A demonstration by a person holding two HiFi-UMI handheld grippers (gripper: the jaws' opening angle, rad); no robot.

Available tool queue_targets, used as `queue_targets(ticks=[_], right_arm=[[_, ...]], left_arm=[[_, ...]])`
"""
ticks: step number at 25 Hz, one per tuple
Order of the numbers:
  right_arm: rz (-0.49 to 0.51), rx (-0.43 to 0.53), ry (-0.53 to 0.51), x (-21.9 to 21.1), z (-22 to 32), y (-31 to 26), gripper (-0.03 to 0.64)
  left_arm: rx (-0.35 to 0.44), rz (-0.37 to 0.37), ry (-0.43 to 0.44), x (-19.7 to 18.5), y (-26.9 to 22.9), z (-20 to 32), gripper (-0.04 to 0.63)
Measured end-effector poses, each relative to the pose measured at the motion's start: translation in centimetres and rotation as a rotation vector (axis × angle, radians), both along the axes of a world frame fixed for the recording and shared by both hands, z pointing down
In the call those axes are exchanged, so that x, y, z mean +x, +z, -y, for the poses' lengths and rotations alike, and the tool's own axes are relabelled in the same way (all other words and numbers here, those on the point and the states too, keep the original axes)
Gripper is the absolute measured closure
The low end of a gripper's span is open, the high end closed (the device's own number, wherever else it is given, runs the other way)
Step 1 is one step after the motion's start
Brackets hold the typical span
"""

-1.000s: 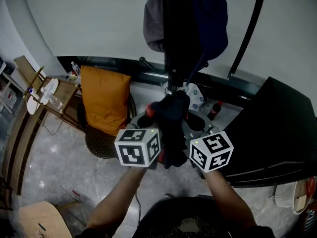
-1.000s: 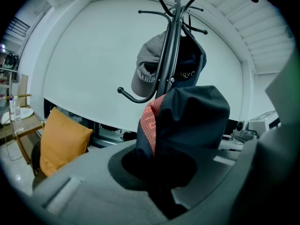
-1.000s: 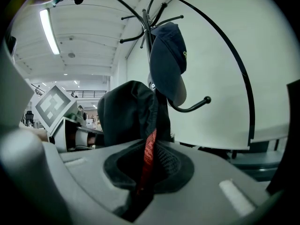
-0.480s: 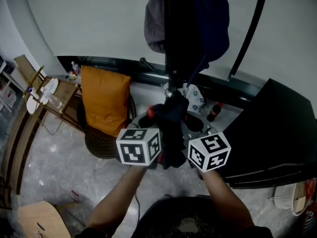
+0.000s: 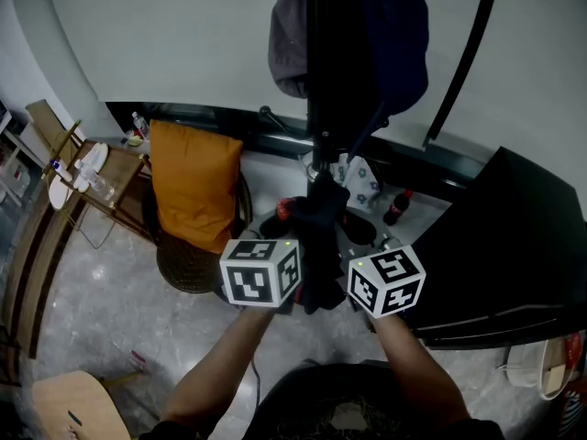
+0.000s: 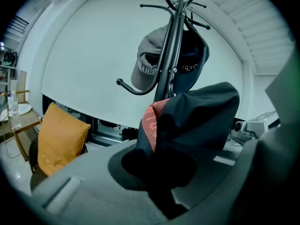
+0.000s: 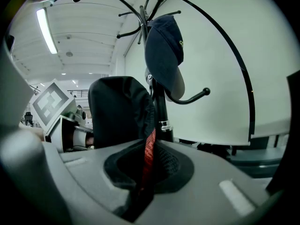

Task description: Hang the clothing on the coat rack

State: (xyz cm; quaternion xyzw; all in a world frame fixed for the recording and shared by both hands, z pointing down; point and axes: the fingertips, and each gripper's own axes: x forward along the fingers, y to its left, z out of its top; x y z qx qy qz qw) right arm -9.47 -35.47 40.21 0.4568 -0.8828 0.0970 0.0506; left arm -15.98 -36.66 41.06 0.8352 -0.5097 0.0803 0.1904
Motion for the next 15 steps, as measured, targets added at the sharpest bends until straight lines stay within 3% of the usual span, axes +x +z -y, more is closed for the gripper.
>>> queue_targets(ticks=[15], right_arm=[[-0.012,-0.017,-0.005,0.1,-0.2,1.3,0.581]], left_arm=[[-0.020,0.004,0.006,0.4,0.9,-0.4,0.569]])
